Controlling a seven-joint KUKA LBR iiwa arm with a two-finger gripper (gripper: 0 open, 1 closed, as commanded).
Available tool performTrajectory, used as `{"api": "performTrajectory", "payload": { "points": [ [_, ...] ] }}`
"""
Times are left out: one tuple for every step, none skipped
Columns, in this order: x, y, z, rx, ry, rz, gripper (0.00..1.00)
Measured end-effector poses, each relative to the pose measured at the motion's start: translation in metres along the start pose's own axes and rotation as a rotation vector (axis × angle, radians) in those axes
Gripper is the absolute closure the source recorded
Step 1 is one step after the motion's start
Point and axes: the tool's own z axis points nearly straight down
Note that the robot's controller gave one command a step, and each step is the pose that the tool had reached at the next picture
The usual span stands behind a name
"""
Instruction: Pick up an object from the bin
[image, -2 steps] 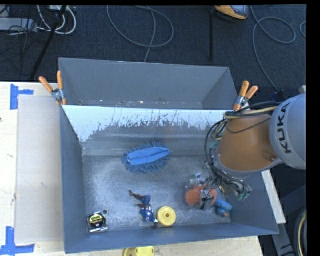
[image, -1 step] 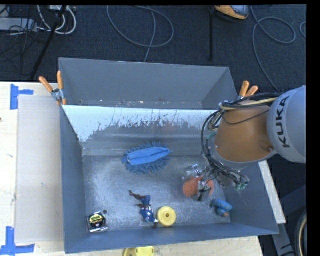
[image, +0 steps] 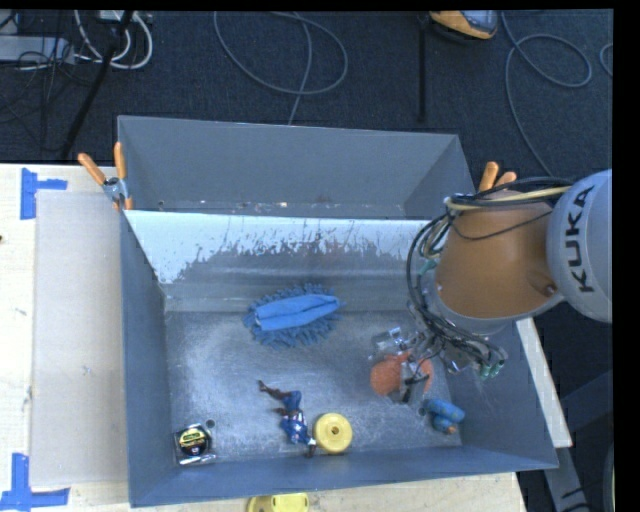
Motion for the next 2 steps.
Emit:
{"api": "performTrajectory", "payload": {
  "points": [
    [-0.059, 0.013, -0.026, 0.008, -0.013, -0.011, 1.00],
    [-0.031, 0.003, -0.077, 0.000, -0.006, -0.013, 1.00]
  ]
}}
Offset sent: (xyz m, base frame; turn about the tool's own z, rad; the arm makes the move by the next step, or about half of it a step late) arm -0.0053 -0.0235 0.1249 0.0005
